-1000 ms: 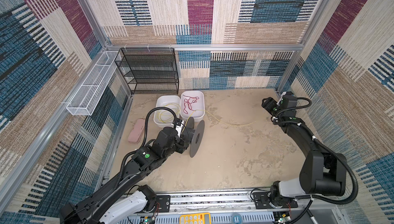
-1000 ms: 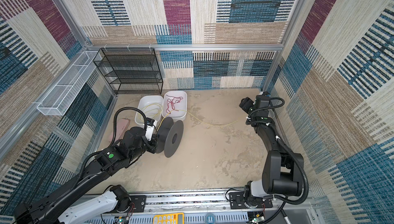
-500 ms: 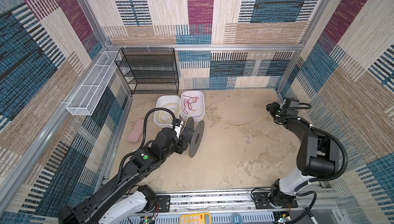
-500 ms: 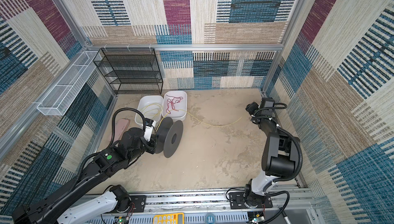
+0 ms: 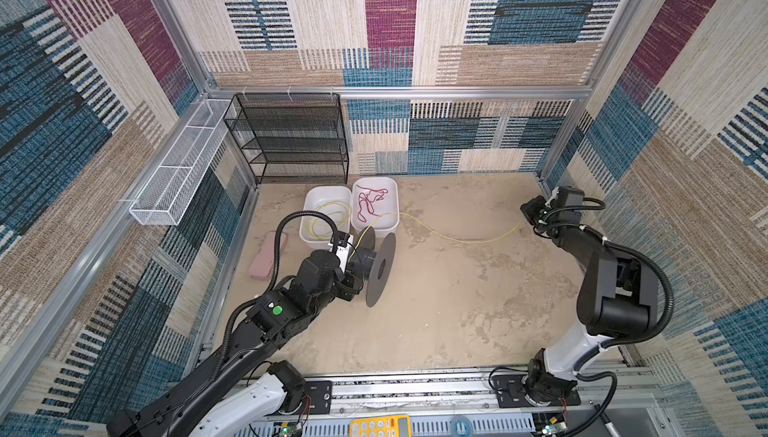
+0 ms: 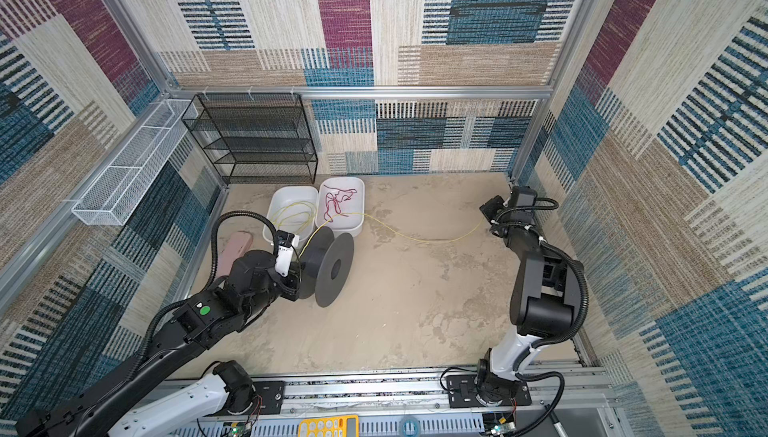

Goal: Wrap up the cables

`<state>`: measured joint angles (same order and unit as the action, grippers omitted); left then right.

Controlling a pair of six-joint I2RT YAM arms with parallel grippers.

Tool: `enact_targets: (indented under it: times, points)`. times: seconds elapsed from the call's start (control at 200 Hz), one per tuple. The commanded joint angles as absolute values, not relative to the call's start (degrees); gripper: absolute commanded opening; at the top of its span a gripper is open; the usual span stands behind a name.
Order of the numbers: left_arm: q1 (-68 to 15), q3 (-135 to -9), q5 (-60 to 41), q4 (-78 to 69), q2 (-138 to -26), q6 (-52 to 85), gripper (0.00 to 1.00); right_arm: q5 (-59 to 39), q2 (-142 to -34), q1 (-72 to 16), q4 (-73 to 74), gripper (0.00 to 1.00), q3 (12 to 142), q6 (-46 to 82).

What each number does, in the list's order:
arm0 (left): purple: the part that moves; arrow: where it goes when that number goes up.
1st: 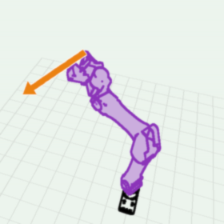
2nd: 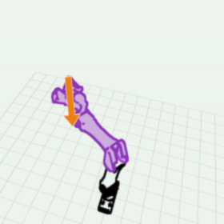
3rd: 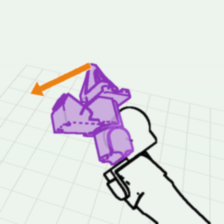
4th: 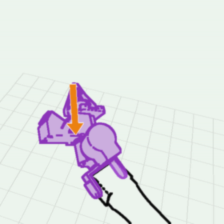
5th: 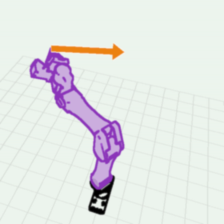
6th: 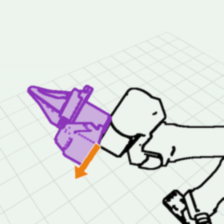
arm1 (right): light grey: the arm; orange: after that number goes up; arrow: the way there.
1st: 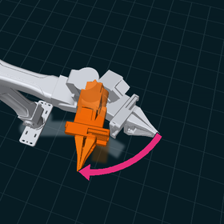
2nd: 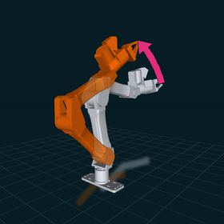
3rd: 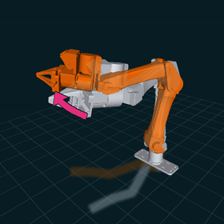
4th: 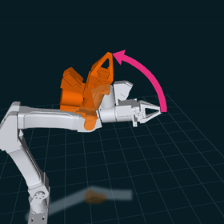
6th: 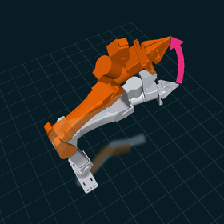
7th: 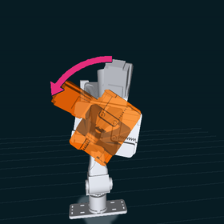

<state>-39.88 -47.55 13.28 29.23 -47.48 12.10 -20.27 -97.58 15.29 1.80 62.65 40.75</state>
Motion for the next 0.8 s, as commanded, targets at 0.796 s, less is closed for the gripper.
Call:
enact_targets:
  times: [0.796]
  points:
    - [-29.4,-72.4,-3.0,28.3,-49.2,11.7,0.0,-12.3,-97.5,5.6,9.6,0.0,54.6,39.6]
